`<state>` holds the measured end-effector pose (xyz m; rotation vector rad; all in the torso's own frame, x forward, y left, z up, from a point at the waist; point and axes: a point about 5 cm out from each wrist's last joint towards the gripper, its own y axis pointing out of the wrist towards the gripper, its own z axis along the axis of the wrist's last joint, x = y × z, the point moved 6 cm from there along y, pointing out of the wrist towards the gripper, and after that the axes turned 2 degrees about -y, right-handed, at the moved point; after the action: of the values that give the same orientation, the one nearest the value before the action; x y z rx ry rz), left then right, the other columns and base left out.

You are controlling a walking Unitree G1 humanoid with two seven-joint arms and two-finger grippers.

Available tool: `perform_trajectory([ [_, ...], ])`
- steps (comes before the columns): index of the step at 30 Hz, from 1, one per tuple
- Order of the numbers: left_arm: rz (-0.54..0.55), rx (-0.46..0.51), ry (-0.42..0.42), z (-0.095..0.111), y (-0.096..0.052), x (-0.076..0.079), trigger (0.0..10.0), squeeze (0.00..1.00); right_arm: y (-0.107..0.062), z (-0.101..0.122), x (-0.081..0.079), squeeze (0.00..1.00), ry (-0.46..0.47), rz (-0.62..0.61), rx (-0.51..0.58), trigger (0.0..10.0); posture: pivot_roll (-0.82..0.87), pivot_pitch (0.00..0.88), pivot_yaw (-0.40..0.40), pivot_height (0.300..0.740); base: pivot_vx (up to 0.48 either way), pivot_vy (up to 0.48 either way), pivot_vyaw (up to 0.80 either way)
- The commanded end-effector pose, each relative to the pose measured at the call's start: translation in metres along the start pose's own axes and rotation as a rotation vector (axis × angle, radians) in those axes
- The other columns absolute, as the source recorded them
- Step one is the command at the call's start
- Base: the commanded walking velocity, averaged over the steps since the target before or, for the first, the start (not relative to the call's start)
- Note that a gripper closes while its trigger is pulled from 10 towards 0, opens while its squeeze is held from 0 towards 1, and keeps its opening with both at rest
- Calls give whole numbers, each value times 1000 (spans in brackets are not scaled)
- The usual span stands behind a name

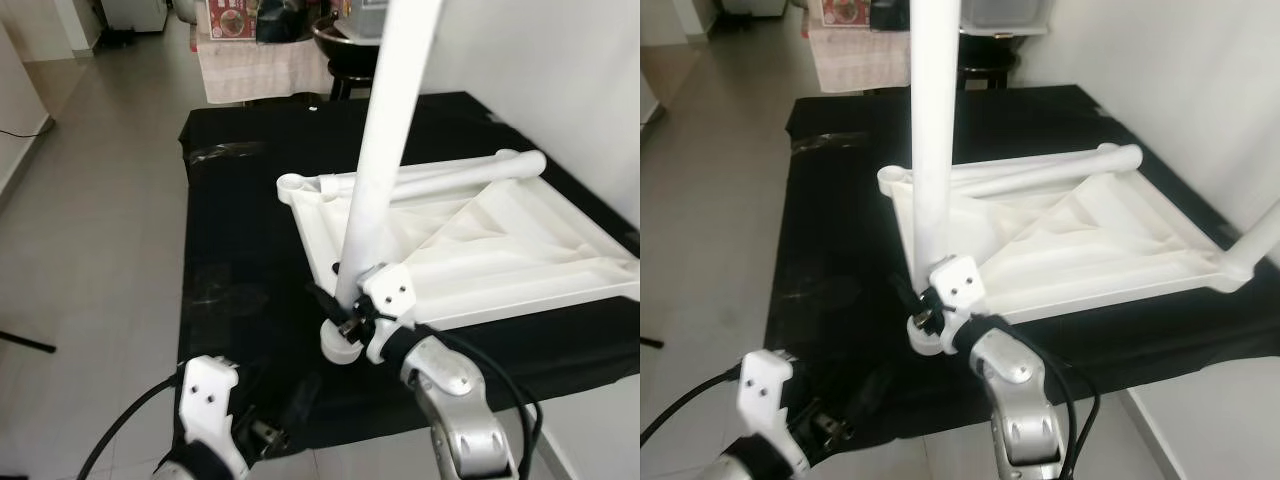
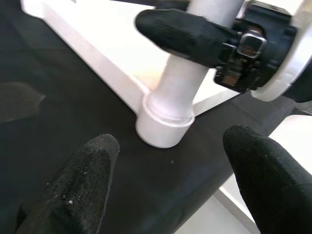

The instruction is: Building children table

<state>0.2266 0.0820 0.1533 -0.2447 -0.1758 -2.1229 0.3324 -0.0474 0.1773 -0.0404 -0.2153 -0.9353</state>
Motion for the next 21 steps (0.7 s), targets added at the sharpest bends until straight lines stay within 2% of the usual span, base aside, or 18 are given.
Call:
perform_trajectory([
  [1, -1, -31, -7, -7, -1, -1, 10000, 0, -4, -34, 0, 0, 12, -7, -140, 0, 30, 134, -76, 740, 0, 0, 0],
  [2, -1, -31, -7, -7, -1, -1, 10000, 0, -4, -34, 0, 0, 12, -7, -140, 0, 30, 134, -76, 740, 0, 0, 0],
  [3, 6, -29, -5, -7, -2, -2, 10000, 0, -4, -35, -1, 0, 35, 7, -140, 5922, 36, 132, -78, 740, 0, 0, 0],
  [4, 12, -27, -4, -7, -2, -3, 10000, 0, -3, -36, -5, 0, 101, 44, -143, 10000, 39, 128, -75, 740, 0, 0, 0],
  [5, 12, -27, -4, -7, -2, -3, 10000, 0, -3, -36, -5, 0, 101, 44, -143, 10000, 39, 128, -75, 740, 0, 0, 0],
  [7, 17, -25, -2, -7, -2, -3, 10000, 0, -2, -32, -17, 0, 198, 169, -130, 10000, 42, 128, -75, 740, 0, 0, 0],
  [8, 17, -25, -2, -7, -2, -3, 10000, 0, -2, -32, -17, 0, 198, 169, -130, 10000, 42, 128, -75, 740, 0, 0, 0],
  [9, 14, -25, -3, -6, -2, -3, 10000, 0, -4, -17, -33, 1000, 200, 335, -86, 10000, 49, 131, -70, 740, 0, 0, 0],
  [11, 12, -24, -3, -6, -2, -2, 10000, 0, -7, -9, -41, 1000, 163, 434, -60, 10000, 49, 131, -70, 740, 0, 0, 0],
  [12, 12, -24, -3, -6, -2, -2, 10000, 0, -7, -9, -41, 1000, 163, 434, -60, 10000, 49, 131, -70, 740, 0, 0, 0],
  [13, 10, -24, -4, -6, -2, -1, 10000, 0, -8, -7, -43, 1000, 110, 513, -50, 10000, 52, 135, -67, 740, 0, 0, 0],
  [14, 10, -24, -4, -6, -2, -1, 10000, 0, -8, -7, -43, 1000, 110, 513, -50, 10000, 52, 135, -67, 740, 0, 0, 0],
  [15, 6, -25, -5, -6, -2, 0, 10000, 0, -8, -7, -43, 925, 62, 595, -54, 10000, 58, 143, -64, 740, 0, 0, 0],
  [18, 6, -25, -5, -6, -2, 0, 10000, 0, -8, -7, -43, 925, 62, 595, -54, 10000, 58, 143, -64, 740, 0, 0, 0],
  [19, 2, -26, -7, -5, -3, 2, 10000, 0, -5, -8, -40, 200, 3, 668, -56, 10000, 68, 150, -67, 740, 0, 0, 0],
  [20, -2, -28, -9, -5, -5, 4, 10000, 0, 3, -5, -31, 0, -37, 726, -60, 10000, 84, 168, -71, 740, 0, 0, 0],
  [21, -4, -30, -10, -5, -6, 6, 10000, 0, 10, -2, -25, 0, -48, 754, -63, 10000, 86, 171, -70, 740, 0, 0, 0],
])
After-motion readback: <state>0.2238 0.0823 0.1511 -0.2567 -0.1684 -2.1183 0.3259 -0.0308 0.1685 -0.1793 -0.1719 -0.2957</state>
